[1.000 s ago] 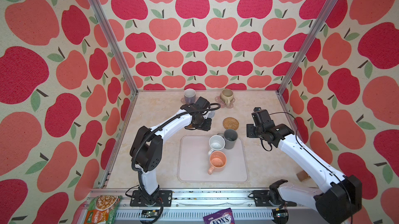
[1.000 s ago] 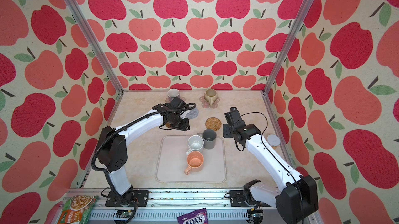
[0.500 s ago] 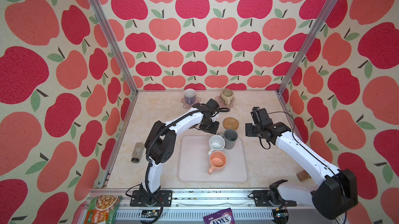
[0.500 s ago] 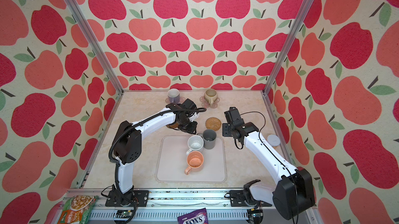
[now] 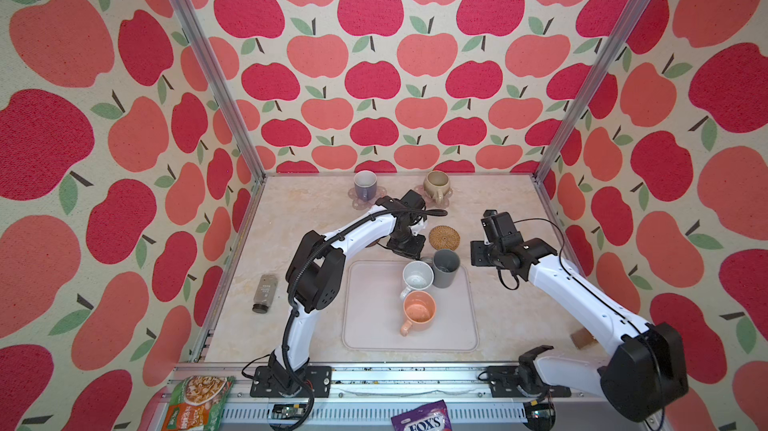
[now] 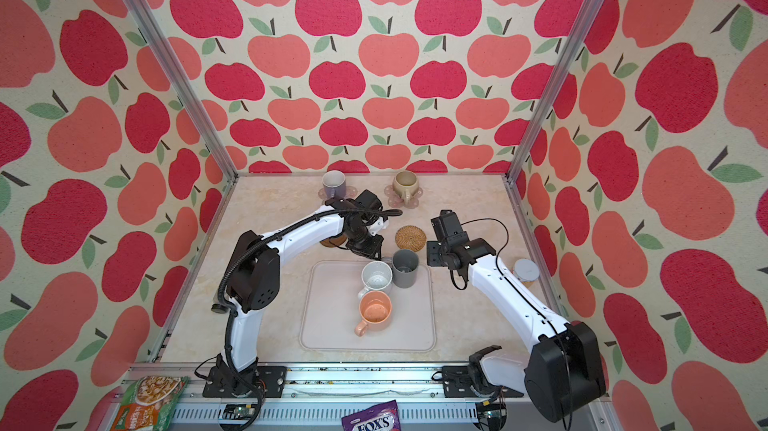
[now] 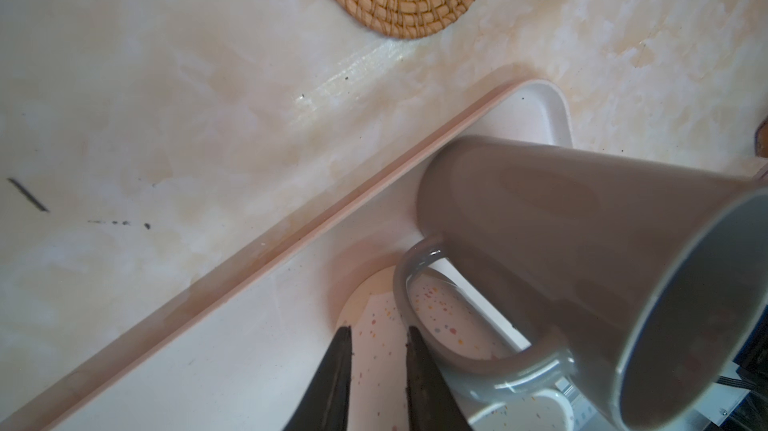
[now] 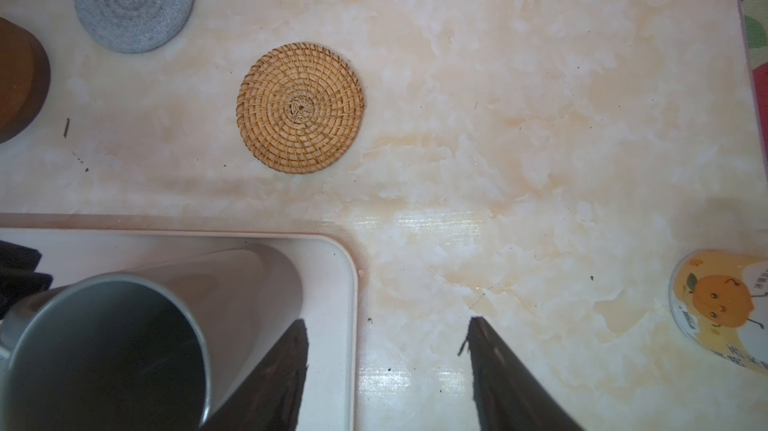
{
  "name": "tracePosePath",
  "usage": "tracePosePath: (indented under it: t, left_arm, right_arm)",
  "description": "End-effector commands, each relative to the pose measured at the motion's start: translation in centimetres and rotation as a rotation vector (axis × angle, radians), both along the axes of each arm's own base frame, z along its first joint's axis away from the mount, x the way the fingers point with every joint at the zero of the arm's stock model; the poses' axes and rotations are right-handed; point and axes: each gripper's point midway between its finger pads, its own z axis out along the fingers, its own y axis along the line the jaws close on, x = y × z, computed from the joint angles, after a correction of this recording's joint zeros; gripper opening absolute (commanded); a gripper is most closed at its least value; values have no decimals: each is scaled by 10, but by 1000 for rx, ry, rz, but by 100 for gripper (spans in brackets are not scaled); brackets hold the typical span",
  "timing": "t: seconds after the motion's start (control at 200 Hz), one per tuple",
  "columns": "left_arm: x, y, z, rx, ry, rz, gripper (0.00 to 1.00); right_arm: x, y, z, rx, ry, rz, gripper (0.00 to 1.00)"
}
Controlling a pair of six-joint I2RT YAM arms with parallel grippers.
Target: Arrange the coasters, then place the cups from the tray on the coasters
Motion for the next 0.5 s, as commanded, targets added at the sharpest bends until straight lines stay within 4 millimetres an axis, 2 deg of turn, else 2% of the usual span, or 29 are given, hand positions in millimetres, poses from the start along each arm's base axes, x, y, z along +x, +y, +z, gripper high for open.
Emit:
tracePosePath:
  t: [0.0, 0.495]
  left_arm:
    - [-10, -13, 2, -37, 60, -19, 26]
    - [-5, -37, 3, -73, 75, -27, 26]
  right_arm:
    - [-3, 0, -7, 18, 13, -10, 64]
    - [-11, -9, -31, -6, 49, -28, 64]
